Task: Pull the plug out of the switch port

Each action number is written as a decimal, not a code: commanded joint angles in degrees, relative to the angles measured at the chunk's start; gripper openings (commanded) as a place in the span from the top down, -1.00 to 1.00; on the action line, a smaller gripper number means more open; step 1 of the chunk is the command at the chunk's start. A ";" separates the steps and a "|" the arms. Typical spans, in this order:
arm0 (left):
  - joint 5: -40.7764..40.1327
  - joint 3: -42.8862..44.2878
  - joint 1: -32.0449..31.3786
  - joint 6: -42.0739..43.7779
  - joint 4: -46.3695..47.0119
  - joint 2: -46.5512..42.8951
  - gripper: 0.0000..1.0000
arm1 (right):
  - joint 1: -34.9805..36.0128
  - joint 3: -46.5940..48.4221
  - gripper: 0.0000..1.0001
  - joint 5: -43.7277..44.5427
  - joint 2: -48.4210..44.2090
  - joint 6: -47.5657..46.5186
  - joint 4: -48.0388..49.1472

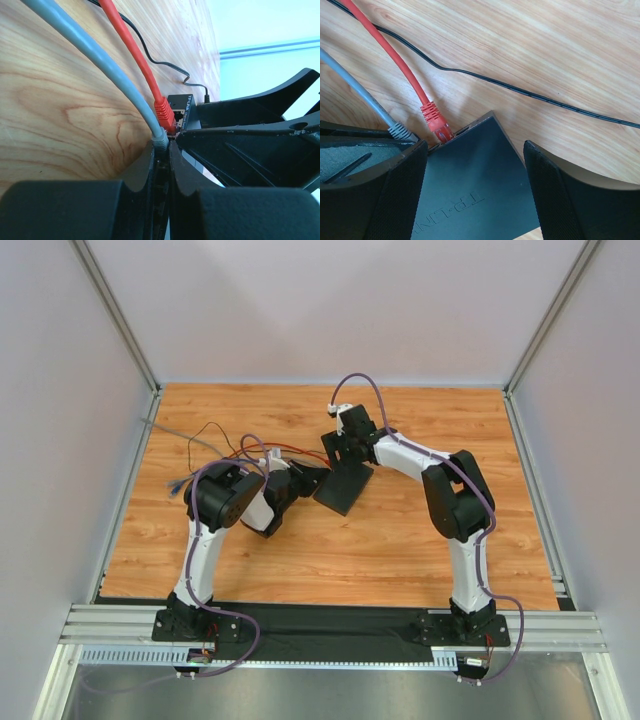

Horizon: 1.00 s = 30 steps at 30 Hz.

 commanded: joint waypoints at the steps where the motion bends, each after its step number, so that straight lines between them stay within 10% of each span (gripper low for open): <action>1: -6.59 0.75 2.77 5.80 10.57 1.13 1.00 | -2.05 -2.47 -0.56 5.07 1.16 -3.34 -12.34; 4: -6.23 2.42 1.45 5.72 5.82 0.08 0.96 | -2.05 -2.55 -0.57 6.12 1.07 -3.34 -11.82; 8: -7.20 3.39 0.31 4.32 -5.17 -1.85 0.32 | -2.05 -3.08 -0.57 5.51 0.28 -1.86 -10.67; 14: -8.52 3.21 -0.31 2.12 -12.21 -3.79 -0.09 | -2.05 -3.52 -0.57 4.54 -0.60 -1.40 -9.97; 30: -5.89 1.28 -3.03 4.22 -9.49 -5.28 -0.13 | -2.05 -9.14 -0.63 9.55 -11.04 7.47 0.48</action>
